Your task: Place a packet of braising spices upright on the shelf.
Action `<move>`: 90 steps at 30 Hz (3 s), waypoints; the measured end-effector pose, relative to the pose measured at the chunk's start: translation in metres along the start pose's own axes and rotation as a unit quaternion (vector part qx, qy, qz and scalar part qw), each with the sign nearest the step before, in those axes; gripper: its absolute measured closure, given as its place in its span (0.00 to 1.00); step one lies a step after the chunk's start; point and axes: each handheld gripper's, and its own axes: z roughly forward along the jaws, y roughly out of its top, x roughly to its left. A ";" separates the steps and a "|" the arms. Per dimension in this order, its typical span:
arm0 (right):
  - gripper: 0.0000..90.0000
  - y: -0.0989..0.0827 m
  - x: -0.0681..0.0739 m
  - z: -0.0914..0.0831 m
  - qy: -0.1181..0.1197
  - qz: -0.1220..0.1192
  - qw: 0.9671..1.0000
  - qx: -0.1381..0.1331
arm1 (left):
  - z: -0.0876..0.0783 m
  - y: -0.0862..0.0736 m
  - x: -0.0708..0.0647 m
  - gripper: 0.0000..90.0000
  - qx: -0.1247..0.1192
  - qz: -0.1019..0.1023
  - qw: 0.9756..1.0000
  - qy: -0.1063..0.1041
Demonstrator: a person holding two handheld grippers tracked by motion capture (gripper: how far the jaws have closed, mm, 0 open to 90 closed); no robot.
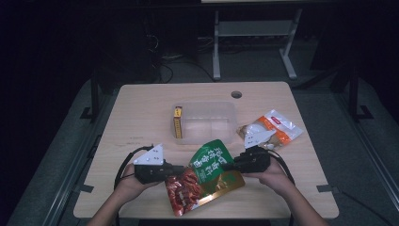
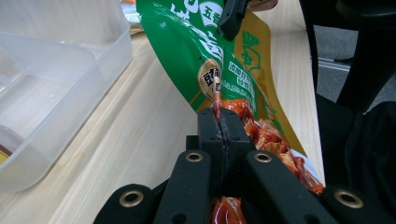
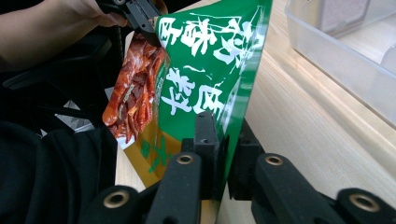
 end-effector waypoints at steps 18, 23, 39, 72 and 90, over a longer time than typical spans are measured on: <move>1.00 0.002 0.001 -0.011 0.061 0.015 0.998 -0.033 | -0.005 -0.006 0.007 0.99 -0.034 0.010 0.999 -0.013; 1.00 0.004 0.005 -0.012 0.060 0.009 0.998 -0.034 | -0.004 -0.007 0.006 0.99 -0.026 0.012 1.000 -0.008; 1.00 0.045 0.024 -0.025 0.010 -0.032 0.999 -0.003 | -0.011 -0.013 0.009 0.45 -0.025 -0.017 0.998 0.048; 1.00 0.093 0.034 -0.077 -0.088 -0.045 0.994 -0.041 | -0.015 -0.045 0.020 0.21 0.031 -0.074 0.992 0.092; 1.00 0.137 0.020 -0.093 -0.146 -0.015 0.988 -0.056 | -0.010 -0.051 0.022 0.20 0.049 -0.077 0.992 0.086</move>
